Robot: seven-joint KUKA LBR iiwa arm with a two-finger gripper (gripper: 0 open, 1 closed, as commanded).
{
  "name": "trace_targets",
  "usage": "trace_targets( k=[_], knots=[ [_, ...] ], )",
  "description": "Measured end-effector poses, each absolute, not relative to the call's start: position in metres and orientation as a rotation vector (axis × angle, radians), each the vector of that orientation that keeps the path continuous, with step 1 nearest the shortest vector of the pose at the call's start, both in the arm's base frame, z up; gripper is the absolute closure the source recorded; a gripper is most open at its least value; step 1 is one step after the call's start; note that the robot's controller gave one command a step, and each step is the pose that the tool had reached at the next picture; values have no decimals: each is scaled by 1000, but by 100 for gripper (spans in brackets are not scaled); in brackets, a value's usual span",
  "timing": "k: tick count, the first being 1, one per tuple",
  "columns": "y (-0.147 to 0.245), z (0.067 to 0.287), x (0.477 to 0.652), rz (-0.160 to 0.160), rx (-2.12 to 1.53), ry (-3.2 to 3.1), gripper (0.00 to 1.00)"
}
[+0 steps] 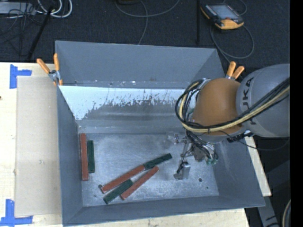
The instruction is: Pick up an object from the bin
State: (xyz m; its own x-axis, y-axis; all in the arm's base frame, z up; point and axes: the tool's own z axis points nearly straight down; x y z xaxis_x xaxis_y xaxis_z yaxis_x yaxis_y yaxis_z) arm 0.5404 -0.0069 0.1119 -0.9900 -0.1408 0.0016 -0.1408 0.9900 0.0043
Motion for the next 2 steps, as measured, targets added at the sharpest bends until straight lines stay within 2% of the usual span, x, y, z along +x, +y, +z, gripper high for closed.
trace_targets(
  k=[1, 2],
  knots=[
    [23, 68, 560, -3, 524, -3096, 0],
    [22, 70, 561, -1, 527, -3099, 100]
  ],
)
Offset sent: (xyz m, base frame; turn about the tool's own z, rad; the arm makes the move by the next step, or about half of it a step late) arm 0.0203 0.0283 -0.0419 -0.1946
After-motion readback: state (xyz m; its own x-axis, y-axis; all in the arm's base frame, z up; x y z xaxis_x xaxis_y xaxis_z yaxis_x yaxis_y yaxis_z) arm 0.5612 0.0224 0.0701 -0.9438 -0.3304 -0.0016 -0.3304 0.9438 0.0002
